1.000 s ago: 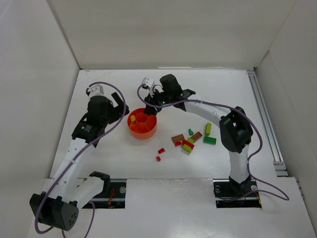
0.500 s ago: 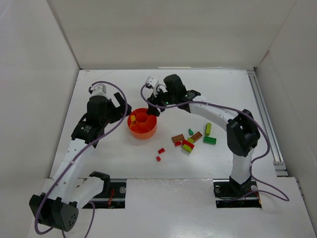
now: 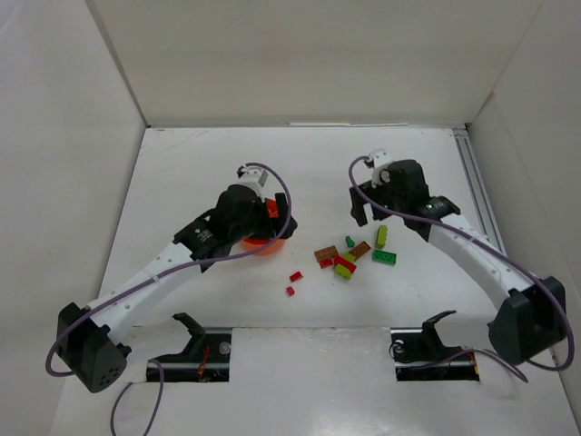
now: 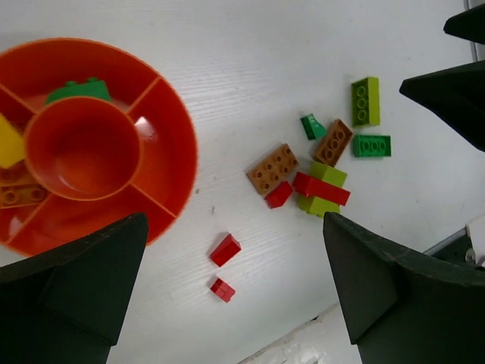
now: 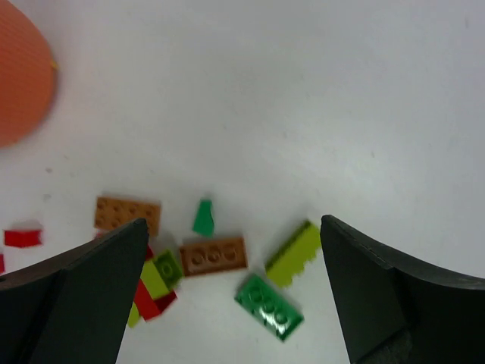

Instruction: Sort the legos into containers by color

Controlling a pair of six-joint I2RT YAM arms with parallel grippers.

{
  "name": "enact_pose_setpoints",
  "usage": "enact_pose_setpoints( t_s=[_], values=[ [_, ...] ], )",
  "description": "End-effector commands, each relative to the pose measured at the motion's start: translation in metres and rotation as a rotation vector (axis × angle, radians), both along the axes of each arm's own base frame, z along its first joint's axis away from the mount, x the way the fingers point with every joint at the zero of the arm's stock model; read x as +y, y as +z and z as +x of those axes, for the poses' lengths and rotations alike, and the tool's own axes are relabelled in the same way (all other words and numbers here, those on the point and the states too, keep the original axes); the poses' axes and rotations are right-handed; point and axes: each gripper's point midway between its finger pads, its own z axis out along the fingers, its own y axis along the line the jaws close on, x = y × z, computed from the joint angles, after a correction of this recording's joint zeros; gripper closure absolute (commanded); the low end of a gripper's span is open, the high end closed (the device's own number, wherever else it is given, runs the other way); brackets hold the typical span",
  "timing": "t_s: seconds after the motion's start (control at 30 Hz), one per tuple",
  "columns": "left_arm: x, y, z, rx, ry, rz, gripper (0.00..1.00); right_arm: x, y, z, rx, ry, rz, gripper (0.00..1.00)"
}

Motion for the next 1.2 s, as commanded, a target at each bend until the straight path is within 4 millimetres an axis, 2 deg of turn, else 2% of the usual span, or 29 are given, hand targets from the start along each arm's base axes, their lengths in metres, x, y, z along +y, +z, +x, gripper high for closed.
enact_pose_setpoints(
  t_s=[0.0,0.03,0.1,0.17,0.3,0.4,0.53,0.67,0.83,0.9,1.07,1.17],
  values=[
    [-0.017,0.008,-0.004,-0.062,-0.044,-0.020,0.00,-0.061,-0.033,-0.036,0.122,-0.212,-0.082,0.00],
    [-0.019,0.004,-0.003,-0.055,-0.039,-0.025,0.00,-0.071,-0.034,-0.046,0.137,-0.231,-0.088,0.00],
    [-0.023,-0.004,-0.010,-0.035,-0.073,-0.029,0.00,-0.094,-0.050,-0.054,0.194,-0.301,-0.097,0.00],
    [-0.027,-0.002,-0.011,-0.036,-0.091,-0.045,0.00,-0.099,-0.066,-0.067,0.251,-0.302,-0.092,0.00],
    [-0.027,-0.010,-0.014,-0.021,-0.087,-0.035,0.00,-0.098,-0.079,-0.074,0.274,-0.267,-0.100,0.00],
    [-0.027,-0.013,-0.014,-0.014,-0.087,-0.029,0.00,-0.103,-0.096,-0.076,0.322,-0.270,-0.151,0.00],
    [-0.026,-0.021,-0.015,0.002,-0.086,-0.016,0.00,-0.088,-0.109,-0.075,0.354,-0.195,-0.149,0.00],
    [-0.022,-0.025,-0.015,0.016,-0.065,0.000,0.00,-0.088,-0.122,-0.075,0.378,-0.190,-0.225,0.00],
    [-0.019,-0.025,-0.012,0.008,-0.048,0.008,0.00,-0.078,-0.132,-0.076,0.408,-0.154,-0.247,0.00],
    [-0.019,-0.025,-0.012,0.008,-0.048,0.008,0.00,-0.085,-0.136,-0.074,0.411,-0.189,-0.278,0.00],
    [-0.015,-0.032,-0.012,0.026,-0.038,0.047,0.00,-0.083,-0.149,-0.077,0.451,-0.194,-0.310,0.02],
    [-0.013,-0.032,-0.009,0.026,-0.022,0.062,0.00,-0.085,-0.149,-0.073,0.443,-0.216,-0.335,0.02]
  ],
)
